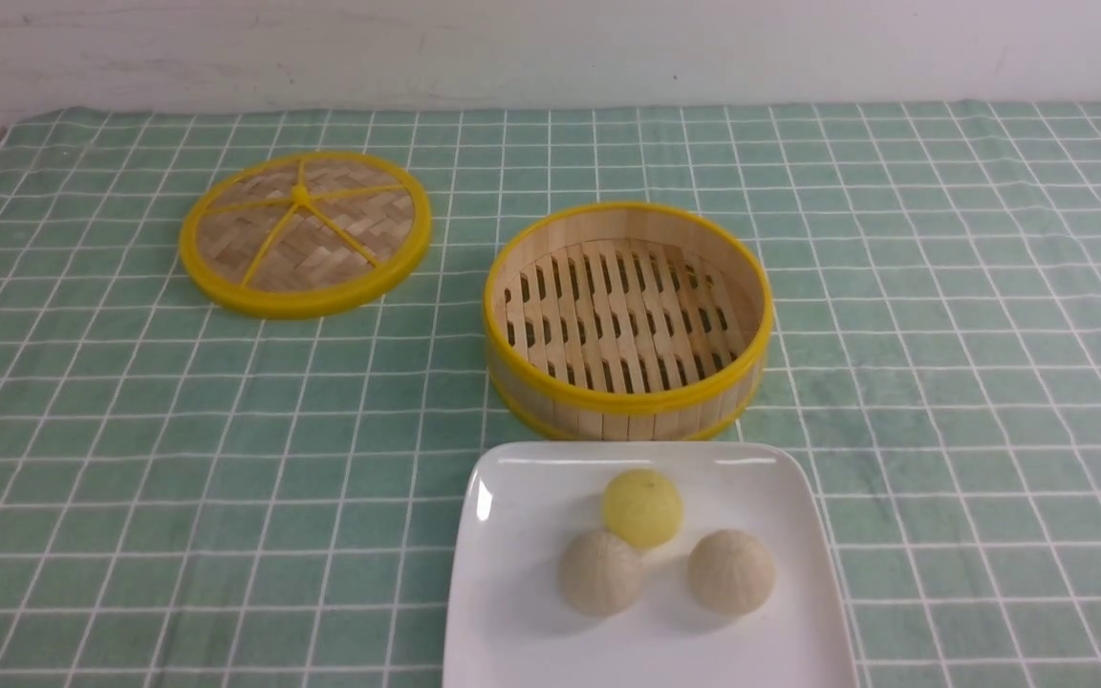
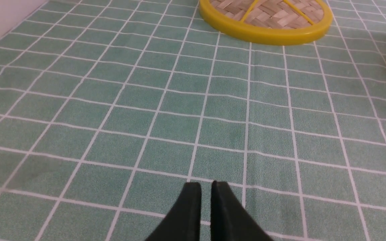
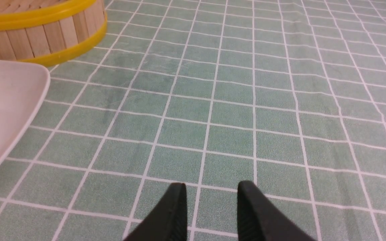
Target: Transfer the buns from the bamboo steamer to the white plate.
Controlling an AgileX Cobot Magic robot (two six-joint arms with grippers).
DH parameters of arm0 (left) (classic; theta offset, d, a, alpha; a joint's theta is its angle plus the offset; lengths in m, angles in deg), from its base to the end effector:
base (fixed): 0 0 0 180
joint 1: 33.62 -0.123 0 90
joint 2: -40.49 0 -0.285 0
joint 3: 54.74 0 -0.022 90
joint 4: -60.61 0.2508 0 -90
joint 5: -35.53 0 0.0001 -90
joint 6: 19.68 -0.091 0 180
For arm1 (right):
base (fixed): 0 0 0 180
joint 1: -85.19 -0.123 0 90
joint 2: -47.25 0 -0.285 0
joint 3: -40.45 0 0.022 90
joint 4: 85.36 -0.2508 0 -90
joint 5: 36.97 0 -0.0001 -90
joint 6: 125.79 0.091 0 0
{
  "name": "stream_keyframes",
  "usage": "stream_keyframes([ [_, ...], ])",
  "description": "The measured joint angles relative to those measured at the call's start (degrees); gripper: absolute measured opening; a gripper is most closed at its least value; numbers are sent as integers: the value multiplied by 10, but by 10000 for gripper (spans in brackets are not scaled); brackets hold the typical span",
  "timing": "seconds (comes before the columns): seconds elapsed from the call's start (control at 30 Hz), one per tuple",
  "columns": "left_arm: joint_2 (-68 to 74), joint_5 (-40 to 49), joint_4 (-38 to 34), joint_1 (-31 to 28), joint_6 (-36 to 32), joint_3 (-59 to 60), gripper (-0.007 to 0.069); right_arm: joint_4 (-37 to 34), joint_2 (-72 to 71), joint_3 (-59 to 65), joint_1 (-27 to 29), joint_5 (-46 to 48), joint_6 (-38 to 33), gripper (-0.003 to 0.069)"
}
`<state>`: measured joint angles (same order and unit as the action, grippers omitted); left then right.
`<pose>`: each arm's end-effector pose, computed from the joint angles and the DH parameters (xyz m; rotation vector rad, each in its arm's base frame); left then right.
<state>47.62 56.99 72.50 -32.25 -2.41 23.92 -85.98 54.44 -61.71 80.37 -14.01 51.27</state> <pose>0.0527 0.0056 0.1724 -0.1304 1.8592 -0.0209 0.0515 0.0047 0.1741 -0.1211 1.8810 0.0333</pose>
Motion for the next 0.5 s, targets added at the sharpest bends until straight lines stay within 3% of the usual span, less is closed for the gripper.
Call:
stream_keyframes([
  [0.5,0,1,9,0,0,0,86,0,0,0,0,0,0,240],
])
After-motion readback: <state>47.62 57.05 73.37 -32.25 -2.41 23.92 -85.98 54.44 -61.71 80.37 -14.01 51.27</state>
